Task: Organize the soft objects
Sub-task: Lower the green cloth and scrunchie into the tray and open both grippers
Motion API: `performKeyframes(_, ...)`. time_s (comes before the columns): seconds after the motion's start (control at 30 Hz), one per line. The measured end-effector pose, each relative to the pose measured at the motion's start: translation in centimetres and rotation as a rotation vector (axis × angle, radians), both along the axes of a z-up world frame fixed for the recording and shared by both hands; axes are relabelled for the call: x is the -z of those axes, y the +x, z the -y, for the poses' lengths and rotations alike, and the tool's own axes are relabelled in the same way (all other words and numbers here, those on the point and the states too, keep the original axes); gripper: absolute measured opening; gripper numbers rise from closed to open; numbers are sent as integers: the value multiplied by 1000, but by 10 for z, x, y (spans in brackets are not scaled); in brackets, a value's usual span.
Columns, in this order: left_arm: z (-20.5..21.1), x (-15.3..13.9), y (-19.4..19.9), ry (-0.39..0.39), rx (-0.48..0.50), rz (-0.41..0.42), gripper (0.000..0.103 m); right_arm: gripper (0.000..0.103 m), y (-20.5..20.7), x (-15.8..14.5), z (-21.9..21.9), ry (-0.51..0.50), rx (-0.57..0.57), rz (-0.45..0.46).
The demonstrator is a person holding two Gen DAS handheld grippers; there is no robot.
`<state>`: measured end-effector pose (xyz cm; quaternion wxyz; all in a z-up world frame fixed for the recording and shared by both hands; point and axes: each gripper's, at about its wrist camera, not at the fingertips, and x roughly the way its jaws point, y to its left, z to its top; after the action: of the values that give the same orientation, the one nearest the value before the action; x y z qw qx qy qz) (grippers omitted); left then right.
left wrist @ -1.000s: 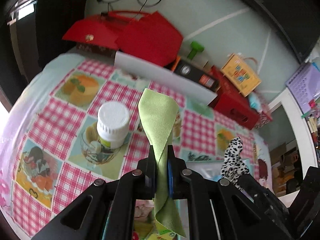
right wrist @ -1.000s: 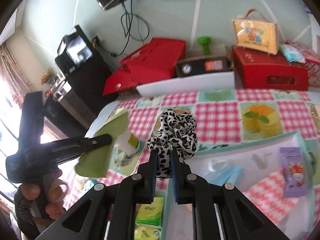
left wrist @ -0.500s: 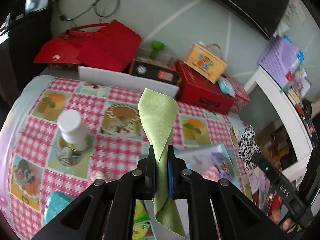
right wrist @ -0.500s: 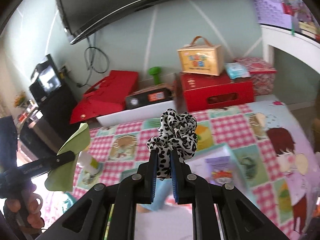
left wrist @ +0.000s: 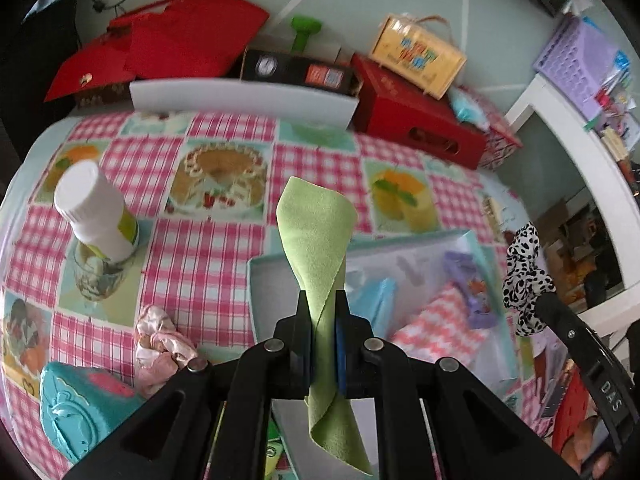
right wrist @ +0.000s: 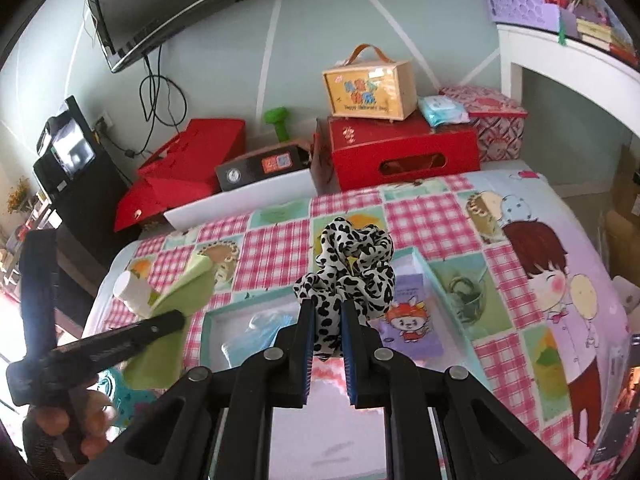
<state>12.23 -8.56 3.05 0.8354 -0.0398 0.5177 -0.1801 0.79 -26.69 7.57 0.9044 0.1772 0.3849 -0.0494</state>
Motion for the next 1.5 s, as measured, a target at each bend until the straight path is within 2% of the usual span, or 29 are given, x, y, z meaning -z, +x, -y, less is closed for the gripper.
performKeyframes(0.4, 7, 50, 9, 107, -13, -103, 9, 14, 38, 61, -33, 17, -110, -171)
performKeyframes(0.6, 11, 56, 12, 101, 8, -151, 9, 14, 47, 84, -31, 42, -105, -239)
performKeyframes(0.73, 15, 62, 14, 59, 35, -209, 9, 14, 48, 89, -31, 40, -110, -254)
performKeyframes(1.07, 20, 62, 9, 69, 44, -203, 10, 15, 45, 90, -13, 43, -53, -265)
performKeyframes(1.13, 20, 60, 10, 65, 41, -201, 12, 17, 45, 90, -12, 50, -54, -264)
performKeyframes(1.17, 20, 58, 9, 65, 40, -196, 18, 17, 45, 89, -12, 46, -55, -264)
performKeyframes(1.27, 16, 52, 10, 60, 33, -184, 44, 17, 44, 86, -15, 29, -57, -261)
performKeyframes(1.43, 12, 38, 7, 57, 24, -142, 47, 22, 42, 80, -16, 10, -53, -249)
performKeyframes(1.5, 10, 31, 6, 52, 22, -122, 56, 23, 41, 77, -16, 4, -51, -241)
